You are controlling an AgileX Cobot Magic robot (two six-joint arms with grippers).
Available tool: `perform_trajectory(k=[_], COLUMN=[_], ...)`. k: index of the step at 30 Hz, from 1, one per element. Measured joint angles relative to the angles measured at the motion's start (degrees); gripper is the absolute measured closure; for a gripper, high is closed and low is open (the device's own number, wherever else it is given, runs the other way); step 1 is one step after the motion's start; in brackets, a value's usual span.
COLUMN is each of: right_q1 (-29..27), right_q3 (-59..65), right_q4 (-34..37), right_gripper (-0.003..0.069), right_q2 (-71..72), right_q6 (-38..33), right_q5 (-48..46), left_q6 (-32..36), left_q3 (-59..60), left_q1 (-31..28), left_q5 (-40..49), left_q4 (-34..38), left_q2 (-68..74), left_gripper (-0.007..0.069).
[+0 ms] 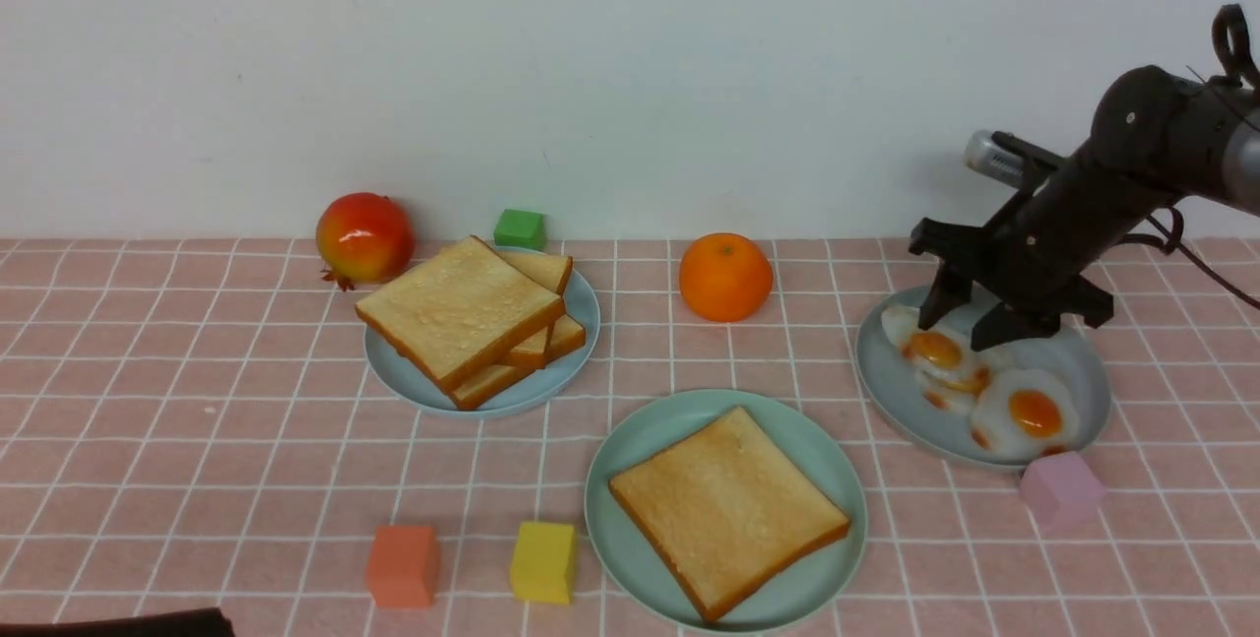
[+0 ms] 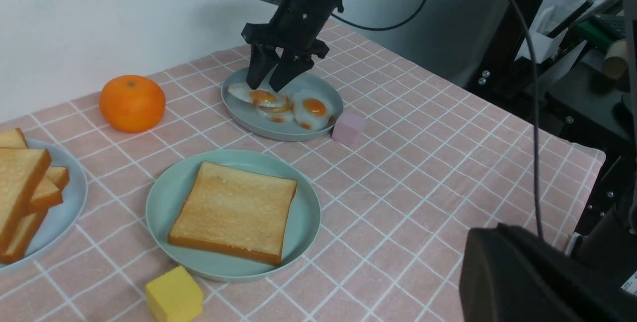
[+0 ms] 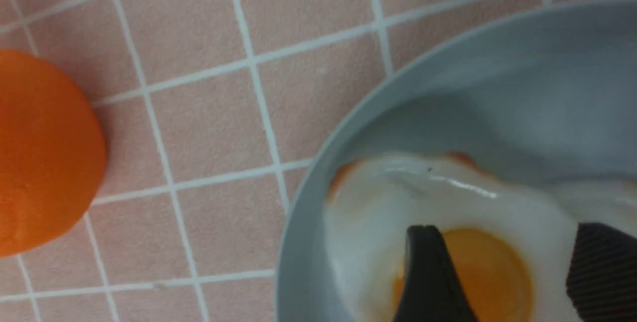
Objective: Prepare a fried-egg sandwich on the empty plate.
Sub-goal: Use the right arm to grab a fried egg
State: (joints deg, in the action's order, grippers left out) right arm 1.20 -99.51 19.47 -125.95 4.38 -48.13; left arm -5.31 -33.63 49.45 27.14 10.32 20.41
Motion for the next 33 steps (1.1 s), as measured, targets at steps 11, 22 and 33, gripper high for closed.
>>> perform_trajectory(k=[11,22,33], right_q1=[-0.1,-0.1,-0.1], right_q3=[-0.2,-0.2,-0.4], right_q4=[-3.4,0.0,0.9], right_gripper=[0.0236,0.0150,0.0149], right_q2=[0.2,0.2,-1.4], right_q6=[-0.1,-2.4,-3.7], right_q5=[-1.8,-1.1,1.3], left_q6=[0.0,0.0,0.0], left_q3=[0.0,0.0,0.0], left_q1=[0.0,0.0,0.0], left_q5=[0.4,0.4,0.5], left_q4=[0.0,0.0,0.0], left_q2=[0.0,0.0,0.0], left_gripper=[0.0613,0.0613,0.0613])
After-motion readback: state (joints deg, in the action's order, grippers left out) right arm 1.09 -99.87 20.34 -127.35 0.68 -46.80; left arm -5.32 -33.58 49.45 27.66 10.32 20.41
